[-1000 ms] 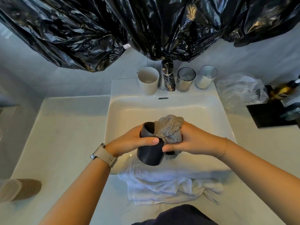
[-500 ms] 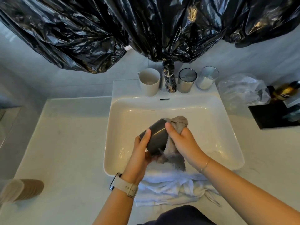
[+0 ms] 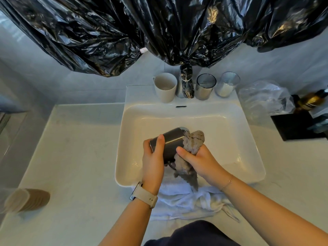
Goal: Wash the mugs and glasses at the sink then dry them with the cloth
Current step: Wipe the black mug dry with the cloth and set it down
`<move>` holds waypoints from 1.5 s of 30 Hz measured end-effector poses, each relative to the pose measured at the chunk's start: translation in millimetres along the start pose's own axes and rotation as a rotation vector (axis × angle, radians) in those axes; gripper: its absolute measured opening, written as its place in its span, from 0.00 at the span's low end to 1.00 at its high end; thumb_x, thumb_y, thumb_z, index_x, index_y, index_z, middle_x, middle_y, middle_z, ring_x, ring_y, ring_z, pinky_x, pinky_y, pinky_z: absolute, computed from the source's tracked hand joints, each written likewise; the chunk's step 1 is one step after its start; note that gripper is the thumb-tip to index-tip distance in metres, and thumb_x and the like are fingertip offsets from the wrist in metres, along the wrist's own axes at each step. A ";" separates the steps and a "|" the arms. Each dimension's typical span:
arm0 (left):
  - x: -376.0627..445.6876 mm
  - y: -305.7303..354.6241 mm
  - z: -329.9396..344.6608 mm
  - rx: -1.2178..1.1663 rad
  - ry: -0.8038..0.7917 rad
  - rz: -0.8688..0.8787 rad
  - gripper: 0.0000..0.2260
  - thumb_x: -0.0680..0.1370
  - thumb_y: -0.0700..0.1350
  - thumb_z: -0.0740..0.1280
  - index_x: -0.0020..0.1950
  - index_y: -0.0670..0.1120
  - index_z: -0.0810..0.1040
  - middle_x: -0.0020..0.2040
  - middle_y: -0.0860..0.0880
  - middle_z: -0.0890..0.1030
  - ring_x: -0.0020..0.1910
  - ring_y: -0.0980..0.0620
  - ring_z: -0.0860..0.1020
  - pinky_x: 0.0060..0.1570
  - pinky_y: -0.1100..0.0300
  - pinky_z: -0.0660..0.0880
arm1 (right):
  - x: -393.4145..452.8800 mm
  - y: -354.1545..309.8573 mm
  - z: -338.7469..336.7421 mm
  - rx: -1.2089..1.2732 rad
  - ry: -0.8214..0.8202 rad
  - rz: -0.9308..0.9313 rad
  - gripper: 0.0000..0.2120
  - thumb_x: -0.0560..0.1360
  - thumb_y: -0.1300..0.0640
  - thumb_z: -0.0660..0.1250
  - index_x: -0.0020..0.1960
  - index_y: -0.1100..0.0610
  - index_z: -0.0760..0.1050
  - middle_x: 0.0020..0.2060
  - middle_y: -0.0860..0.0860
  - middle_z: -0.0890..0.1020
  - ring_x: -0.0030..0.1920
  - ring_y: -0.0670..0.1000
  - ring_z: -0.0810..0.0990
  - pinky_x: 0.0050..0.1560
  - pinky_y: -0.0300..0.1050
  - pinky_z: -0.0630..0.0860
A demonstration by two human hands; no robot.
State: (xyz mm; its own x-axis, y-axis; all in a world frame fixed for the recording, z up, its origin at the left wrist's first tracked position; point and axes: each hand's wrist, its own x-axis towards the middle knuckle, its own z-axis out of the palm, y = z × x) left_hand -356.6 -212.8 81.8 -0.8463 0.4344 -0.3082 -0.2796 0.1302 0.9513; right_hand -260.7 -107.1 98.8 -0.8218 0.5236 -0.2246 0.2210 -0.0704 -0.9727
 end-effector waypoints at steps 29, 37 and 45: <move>-12.4 14.1 -30.2 0.121 -0.299 0.081 0.29 0.64 0.65 0.73 0.56 0.50 0.67 0.50 0.48 0.80 0.46 0.59 0.83 0.47 0.59 0.81 | 19.7 -21.7 20.7 -0.071 0.380 -0.268 0.23 0.76 0.42 0.65 0.30 0.57 0.73 0.26 0.49 0.76 0.29 0.46 0.77 0.35 0.41 0.75; 17.8 39.9 -76.9 0.219 -0.773 -0.194 0.33 0.67 0.62 0.74 0.68 0.53 0.71 0.60 0.50 0.82 0.60 0.50 0.81 0.57 0.54 0.79 | 21.5 -35.6 42.8 -0.115 0.125 -0.429 0.13 0.77 0.50 0.66 0.34 0.44 0.74 0.28 0.37 0.79 0.32 0.38 0.79 0.37 0.31 0.73; 29.9 13.6 -140.7 0.047 -0.123 0.007 0.40 0.56 0.61 0.79 0.65 0.55 0.71 0.59 0.54 0.80 0.56 0.56 0.80 0.47 0.62 0.80 | 44.9 -44.3 30.3 -0.312 0.218 -0.167 0.19 0.79 0.47 0.65 0.31 0.53 0.74 0.26 0.47 0.77 0.31 0.45 0.77 0.37 0.36 0.73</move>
State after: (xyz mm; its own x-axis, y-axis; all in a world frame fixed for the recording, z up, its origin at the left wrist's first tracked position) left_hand -449.4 -323.4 84.0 -0.7852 0.5412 -0.3010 -0.2499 0.1677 0.9536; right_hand -323.3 -106.2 130.0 -0.7368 0.6760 -0.0151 0.2704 0.2742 -0.9229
